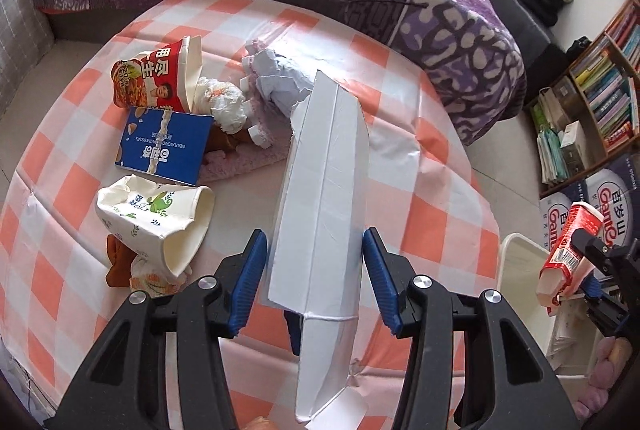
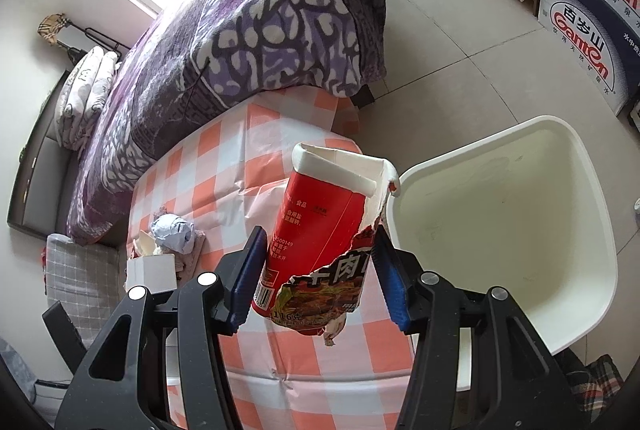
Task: Collect trash
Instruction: 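Carry the red noodle cup and white box to the white bin with both tools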
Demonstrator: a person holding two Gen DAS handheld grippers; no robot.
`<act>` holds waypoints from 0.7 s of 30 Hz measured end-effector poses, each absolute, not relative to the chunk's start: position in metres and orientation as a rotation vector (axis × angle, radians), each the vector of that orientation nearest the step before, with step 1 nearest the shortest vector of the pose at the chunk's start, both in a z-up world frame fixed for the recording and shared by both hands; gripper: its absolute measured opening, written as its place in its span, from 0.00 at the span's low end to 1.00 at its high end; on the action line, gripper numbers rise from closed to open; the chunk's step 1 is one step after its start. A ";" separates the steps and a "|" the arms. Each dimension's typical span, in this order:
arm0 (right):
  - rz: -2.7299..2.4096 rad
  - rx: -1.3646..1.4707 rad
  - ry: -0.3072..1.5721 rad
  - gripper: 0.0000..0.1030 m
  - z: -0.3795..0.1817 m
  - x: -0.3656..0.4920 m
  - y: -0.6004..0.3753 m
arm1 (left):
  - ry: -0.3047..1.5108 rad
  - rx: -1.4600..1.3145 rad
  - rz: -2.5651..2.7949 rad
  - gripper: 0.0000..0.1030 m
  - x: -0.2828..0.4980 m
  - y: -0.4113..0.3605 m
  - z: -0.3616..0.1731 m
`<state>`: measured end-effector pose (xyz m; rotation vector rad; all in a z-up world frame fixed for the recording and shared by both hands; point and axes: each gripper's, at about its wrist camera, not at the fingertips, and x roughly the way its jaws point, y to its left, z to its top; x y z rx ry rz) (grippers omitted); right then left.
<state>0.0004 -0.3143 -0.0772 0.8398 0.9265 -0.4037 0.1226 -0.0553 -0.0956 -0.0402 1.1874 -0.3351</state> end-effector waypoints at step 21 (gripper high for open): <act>-0.662 0.908 0.855 0.74 -0.065 -0.072 -0.397 | 1.208 -0.018 -0.653 0.48 0.038 -0.168 -0.083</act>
